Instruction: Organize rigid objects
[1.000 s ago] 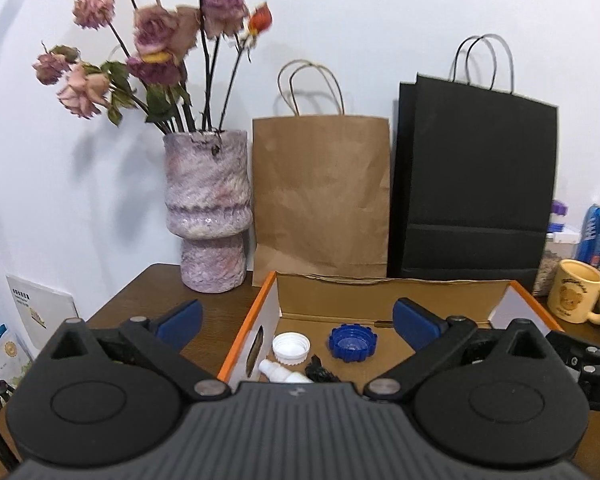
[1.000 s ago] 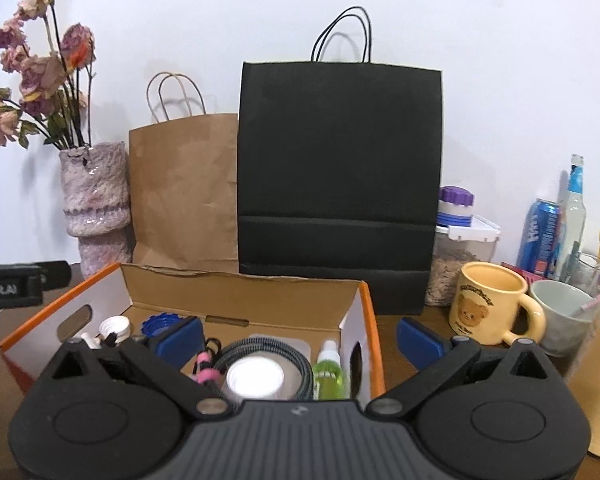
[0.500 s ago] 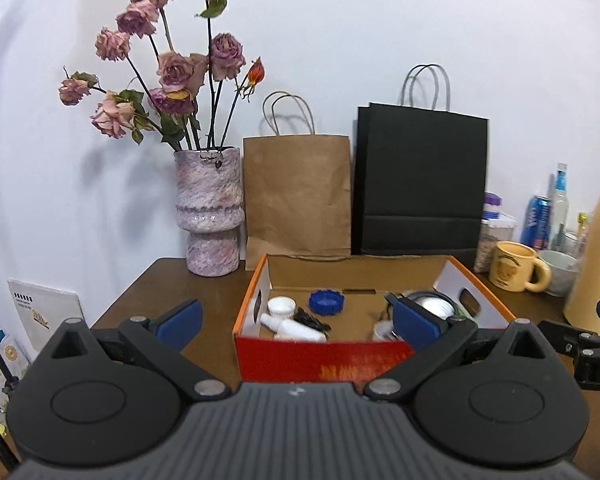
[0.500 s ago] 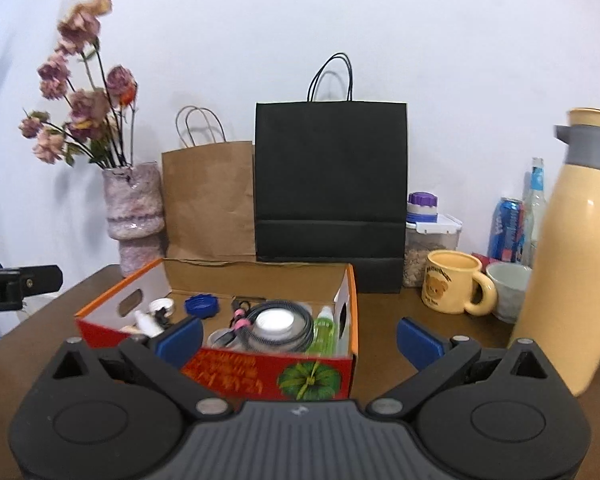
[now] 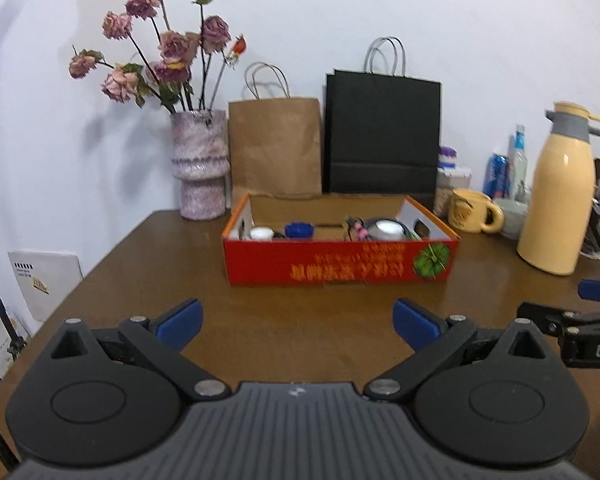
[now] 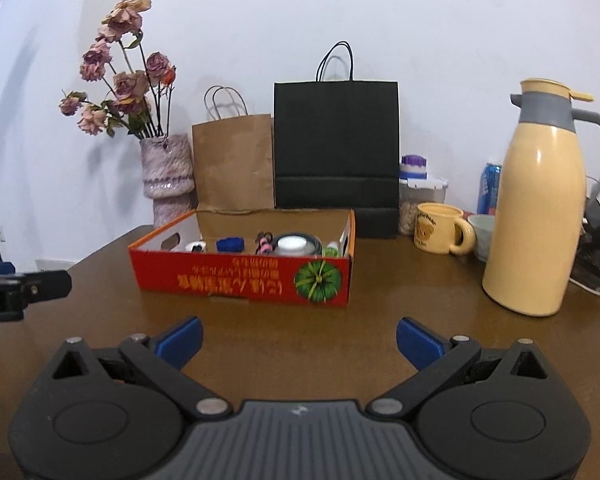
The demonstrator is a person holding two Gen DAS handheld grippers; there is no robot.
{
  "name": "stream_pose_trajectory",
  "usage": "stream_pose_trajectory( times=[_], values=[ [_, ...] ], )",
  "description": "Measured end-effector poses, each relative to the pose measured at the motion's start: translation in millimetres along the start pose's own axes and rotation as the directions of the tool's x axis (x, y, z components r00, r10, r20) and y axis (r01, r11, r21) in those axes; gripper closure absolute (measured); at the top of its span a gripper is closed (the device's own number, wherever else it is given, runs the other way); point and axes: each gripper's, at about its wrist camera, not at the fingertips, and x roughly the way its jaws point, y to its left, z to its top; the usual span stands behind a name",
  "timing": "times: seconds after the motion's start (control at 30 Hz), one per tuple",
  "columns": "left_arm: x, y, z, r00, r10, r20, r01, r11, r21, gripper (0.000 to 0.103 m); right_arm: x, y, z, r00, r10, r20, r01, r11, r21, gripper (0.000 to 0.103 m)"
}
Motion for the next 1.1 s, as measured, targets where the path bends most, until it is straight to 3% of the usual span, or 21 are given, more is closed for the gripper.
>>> stream_pose_trajectory(
  times=[0.37,1.1],
  values=[
    [-17,1,-25,0.999,-0.003,-0.05,0.002,1.0,-0.014,0.0,-20,6,-23,0.999,-0.018,-0.05,0.017,0.999,-0.029,0.0],
    [-18,5,-27,0.998,-0.005,-0.056,0.003,1.0,-0.03,0.0,-31,9,-21,1.0,-0.01,-0.017,0.009,0.999,-0.045,0.0]
  ],
)
